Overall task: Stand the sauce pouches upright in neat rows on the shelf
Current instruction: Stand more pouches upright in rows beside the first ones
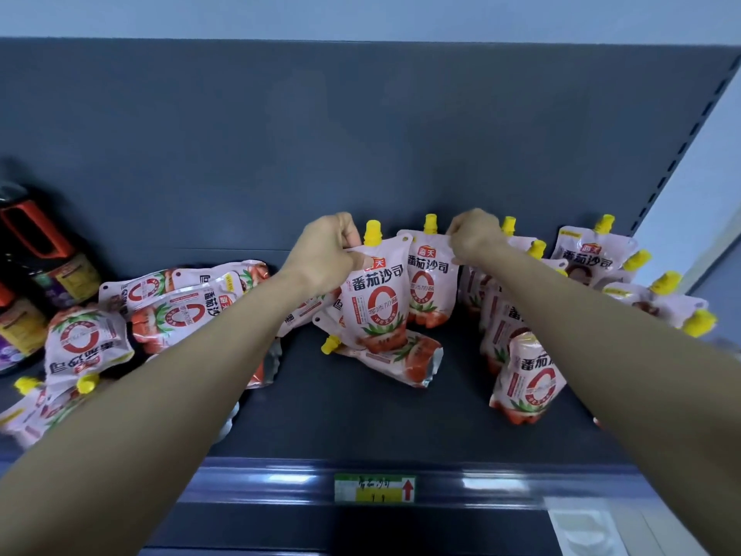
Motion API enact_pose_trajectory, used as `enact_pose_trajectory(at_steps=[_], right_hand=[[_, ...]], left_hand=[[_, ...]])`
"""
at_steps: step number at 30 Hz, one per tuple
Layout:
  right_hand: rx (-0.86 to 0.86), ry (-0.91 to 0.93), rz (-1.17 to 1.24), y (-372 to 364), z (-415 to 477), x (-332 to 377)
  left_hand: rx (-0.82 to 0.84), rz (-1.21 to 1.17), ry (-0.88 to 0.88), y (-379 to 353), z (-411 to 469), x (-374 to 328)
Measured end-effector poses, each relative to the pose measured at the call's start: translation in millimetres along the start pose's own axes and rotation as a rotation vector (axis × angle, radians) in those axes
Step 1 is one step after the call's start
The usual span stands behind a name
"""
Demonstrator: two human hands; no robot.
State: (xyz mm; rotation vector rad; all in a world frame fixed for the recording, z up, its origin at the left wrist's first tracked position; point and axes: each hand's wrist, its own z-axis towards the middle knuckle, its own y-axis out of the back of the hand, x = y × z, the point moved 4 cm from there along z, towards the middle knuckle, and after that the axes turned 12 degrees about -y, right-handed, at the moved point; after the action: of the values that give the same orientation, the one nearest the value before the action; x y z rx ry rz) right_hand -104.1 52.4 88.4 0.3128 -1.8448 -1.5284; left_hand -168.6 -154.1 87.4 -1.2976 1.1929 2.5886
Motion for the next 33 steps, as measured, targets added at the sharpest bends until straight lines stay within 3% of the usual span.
enact_pose_trajectory(at_steps=[8, 14, 16, 19, 24, 28, 33], right_hand=[[0.074, 0.031, -0.04, 3.8, 8.5, 2.0], [-0.208, 0.153, -0.047, 26.8, -14.8, 20.2], [-0.226, 0.231, -0.033, 29.2, -28.4, 37.7], [-0.006, 0.311, -0.086, 2.6, -43.7, 59.6], [0.337, 0.301, -0.449, -74.4, -57.5, 64.7], [0.458, 0.222, -0.501, -113.8, -59.2, 46.8], [0.466, 0.146, -0.43, -133.6, -55.8, 36.3]], left_hand=[[0.024, 0.016, 0.021, -10.5, 3.9, 3.5], [0.011, 0.051, 0.013, -0.7, -4.3, 5.1], [0.01, 0.071, 0.015, 4.6, -10.6, 6.9], [0.002, 0.097, 0.035, 15.3, -24.5, 13.6], [-0.011, 0.092, 0.095, 36.0, -55.8, 32.7], [0.003, 0.083, 0.138, 43.1, -78.4, 47.6], [0.002, 0.059, 0.14, 48.2, -88.2, 53.1]])
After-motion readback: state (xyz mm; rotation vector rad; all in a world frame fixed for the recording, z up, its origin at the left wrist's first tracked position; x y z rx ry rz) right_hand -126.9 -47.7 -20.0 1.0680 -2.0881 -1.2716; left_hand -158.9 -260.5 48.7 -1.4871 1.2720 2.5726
